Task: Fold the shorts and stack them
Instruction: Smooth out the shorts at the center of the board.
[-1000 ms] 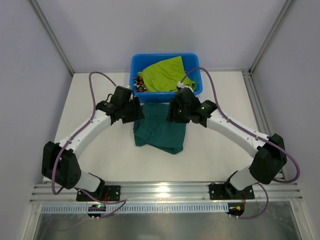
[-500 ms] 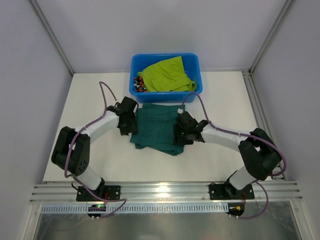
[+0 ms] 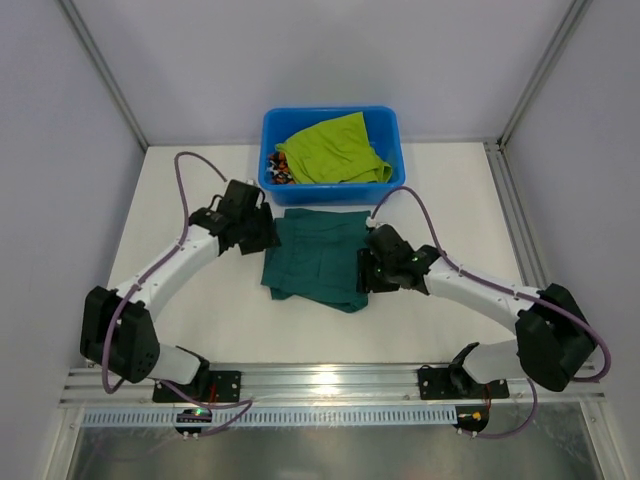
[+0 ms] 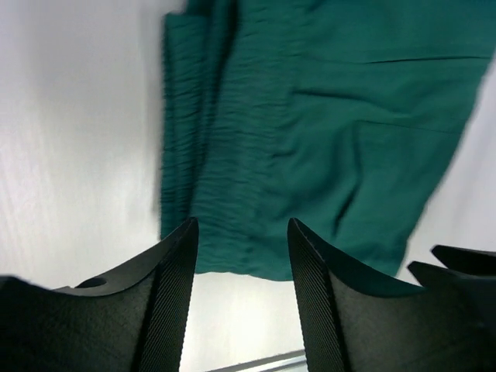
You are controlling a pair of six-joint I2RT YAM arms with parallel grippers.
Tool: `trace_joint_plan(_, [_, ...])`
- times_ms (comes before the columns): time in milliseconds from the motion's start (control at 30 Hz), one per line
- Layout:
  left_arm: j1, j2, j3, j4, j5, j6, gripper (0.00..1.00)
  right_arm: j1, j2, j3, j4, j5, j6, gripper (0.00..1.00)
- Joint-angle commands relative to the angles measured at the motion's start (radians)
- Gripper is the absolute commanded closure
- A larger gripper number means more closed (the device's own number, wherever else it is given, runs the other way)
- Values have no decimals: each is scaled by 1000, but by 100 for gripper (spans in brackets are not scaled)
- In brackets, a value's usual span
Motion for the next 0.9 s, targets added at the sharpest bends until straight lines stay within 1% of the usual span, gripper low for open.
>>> trace_joint_plan(0, [6,68,128,130,186,84,50,4,-83,122,10,-59,-78,50])
trace_joint_plan(67, [6,157,159,173,195,110,52,4,-52,139,55,-112,-89,50])
trace_joint_plan(100, [9,192,194,178,194,116,56,4,-34,145,69,-137,-89,50])
trace_joint_plan(133, [14,227,212,172,194,127,59,5,-5,138,113,-151,-89,50])
trace_joint_plan(167, [19,293,228,175,194,130,63,5,6,125,132,-160,-84,50])
trace_joint_plan(267, [42,382,252,210,169,133,67,12,28,47,189,-157,-52,50])
trace_joint_plan(333, [74,419,252,235,171,127,69,22,23,-52,230,-148,-25,50])
trace_joint_plan(367, [84,420,252,242,171,122,69,24,23,-53,240,-143,-18,50])
trace_joint_plan(400, [98,430,249,252,184,118,70,30,22,-89,244,-136,-8,50])
trace_joint_plan(433, [126,435,246,262,195,112,69,33,22,-102,237,-101,-5,51])
trace_joint_plan(533, [160,458,257,285,229,87,70,50,40,-128,194,-10,-4,51])
trace_joint_plan(600, [173,473,272,273,234,87,70,55,40,-145,180,7,-3,51])
trace_joint_plan(700, [174,460,274,258,278,84,70,55,0,-166,159,25,11,51])
trace_joint_plan(767, [172,385,228,253,283,76,68,55,-24,-148,113,36,23,51])
trace_joint_plan(800, [172,348,208,234,269,73,66,55,-61,-136,94,41,29,51])
trace_joint_plan(833, [172,267,188,214,231,69,62,55,-79,-117,56,50,35,51])
trace_joint_plan(867, [172,227,144,195,223,63,61,53,-98,-81,42,54,37,51])
